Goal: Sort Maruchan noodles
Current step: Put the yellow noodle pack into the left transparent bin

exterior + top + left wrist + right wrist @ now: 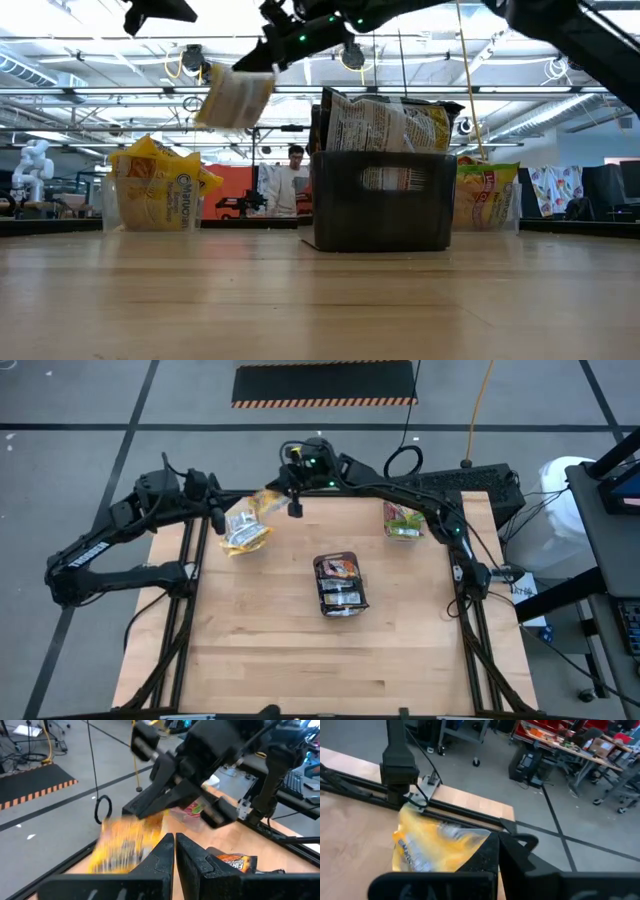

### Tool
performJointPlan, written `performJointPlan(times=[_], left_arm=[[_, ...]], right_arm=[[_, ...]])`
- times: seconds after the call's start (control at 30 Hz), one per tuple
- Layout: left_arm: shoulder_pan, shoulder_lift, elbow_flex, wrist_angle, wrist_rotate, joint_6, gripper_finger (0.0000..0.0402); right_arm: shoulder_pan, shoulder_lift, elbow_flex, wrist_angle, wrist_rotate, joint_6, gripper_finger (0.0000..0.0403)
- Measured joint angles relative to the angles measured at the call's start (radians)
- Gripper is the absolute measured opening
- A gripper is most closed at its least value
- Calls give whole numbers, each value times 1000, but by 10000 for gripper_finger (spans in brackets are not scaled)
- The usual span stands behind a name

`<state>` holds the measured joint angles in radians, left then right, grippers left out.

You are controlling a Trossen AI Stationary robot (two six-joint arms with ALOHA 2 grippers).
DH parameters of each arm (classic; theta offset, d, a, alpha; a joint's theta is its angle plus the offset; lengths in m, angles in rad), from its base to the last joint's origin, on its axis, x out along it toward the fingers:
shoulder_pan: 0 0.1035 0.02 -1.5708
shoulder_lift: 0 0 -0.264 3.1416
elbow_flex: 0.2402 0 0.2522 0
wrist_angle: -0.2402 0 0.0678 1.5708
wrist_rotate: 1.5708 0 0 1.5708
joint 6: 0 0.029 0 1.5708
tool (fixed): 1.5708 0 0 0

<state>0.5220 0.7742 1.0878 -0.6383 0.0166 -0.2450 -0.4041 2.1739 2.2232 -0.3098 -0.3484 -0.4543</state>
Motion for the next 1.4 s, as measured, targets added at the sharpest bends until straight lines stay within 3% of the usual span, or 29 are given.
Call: performJointPlan(times=[0.27,0.7,1.1,1.4], left_arm=[[0,-54,0,-11,-2,-3,21],[0,-52,0,-16,-2,-3,21],[0,92,0,-15,10,88,21],[0,258,0,22,16,134,8]], right_arm=[[19,79,40,51,-3,25,0],[23,66,41,30,-11,21,0],[11,-95,41,-198,203,-145,0],[-18,-254,40,-331,446,-224,0]])
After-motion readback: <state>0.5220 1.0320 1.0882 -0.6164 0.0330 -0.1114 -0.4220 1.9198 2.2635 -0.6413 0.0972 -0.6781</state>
